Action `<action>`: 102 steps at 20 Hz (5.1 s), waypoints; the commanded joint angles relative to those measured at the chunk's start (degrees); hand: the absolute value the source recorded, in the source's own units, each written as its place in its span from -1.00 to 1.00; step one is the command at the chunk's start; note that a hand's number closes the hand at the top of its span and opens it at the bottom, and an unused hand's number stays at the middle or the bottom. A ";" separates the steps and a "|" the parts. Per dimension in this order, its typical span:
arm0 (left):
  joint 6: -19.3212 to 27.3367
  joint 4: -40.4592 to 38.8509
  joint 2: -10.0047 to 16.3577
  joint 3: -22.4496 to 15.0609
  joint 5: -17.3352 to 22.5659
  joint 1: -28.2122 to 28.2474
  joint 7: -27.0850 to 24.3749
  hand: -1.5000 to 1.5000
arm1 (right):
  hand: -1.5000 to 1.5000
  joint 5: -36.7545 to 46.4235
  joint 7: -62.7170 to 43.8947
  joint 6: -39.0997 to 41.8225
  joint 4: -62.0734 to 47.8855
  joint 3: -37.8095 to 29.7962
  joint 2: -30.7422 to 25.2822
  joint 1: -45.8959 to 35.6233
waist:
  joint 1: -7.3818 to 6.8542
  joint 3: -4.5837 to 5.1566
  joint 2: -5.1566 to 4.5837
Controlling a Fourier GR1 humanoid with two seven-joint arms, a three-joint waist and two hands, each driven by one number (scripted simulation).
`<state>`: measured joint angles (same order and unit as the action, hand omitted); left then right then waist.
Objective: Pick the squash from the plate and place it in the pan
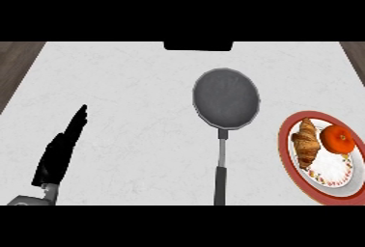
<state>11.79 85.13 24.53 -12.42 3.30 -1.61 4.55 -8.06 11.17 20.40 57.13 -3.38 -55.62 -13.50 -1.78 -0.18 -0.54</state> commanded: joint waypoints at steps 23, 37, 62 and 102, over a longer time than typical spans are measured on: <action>-1.99 6.79 -1.13 3.16 -2.70 5.17 3.40 0.00 | -1.00 29.62 -4.29 23.29 -10.21 18.53 6.99 -26.57 | 0.93 0.18 0.49; -2.50 4.83 -5.38 3.80 -6.25 3.33 4.13 0.00 | -1.00 40.39 -12.00 27.79 -8.92 20.57 14.75 -26.43 | 1.37 0.18 0.48; -7.94 8.10 -9.18 8.91 -10.13 5.21 4.74 0.00 | -1.00 57.27 -11.76 26.15 -7.14 14.85 18.62 -17.78 | 1.49 0.18 0.56; -11.06 8.01 -11.44 12.93 -12.88 5.53 4.74 0.00 | 1.00 59.60 -6.38 -19.88 -3.48 -3.98 24.47 -18.78 | 2.47 0.15 1.07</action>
<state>0.66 92.44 12.80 0.27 -9.40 4.93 7.88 51.50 4.17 9.04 47.29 -6.25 -32.67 -30.26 0.69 0.02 0.38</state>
